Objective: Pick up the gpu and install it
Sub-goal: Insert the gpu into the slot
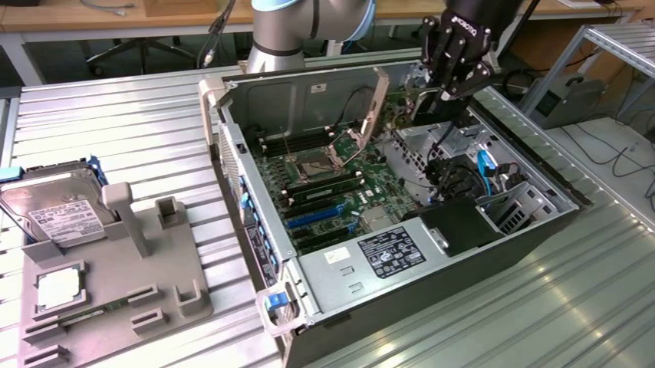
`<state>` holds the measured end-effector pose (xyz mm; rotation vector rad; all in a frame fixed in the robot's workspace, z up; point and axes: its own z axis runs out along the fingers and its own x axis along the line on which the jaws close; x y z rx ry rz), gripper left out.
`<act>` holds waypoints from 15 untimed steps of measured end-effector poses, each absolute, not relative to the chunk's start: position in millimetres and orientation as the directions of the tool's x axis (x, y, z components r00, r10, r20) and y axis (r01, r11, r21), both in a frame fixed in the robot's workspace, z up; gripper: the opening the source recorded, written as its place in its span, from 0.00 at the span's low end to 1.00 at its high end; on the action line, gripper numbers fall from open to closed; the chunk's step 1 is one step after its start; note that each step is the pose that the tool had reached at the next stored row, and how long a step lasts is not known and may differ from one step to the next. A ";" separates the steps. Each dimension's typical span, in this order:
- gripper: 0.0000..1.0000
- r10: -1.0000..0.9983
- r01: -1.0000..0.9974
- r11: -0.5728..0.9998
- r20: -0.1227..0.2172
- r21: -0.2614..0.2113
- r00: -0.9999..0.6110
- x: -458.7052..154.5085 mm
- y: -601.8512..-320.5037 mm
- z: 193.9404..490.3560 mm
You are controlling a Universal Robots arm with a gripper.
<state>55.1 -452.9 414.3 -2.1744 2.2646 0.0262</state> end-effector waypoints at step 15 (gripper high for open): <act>0.27 -0.999 -0.999 0.041 -0.013 0.011 -0.041 20.9 -450.2 412.3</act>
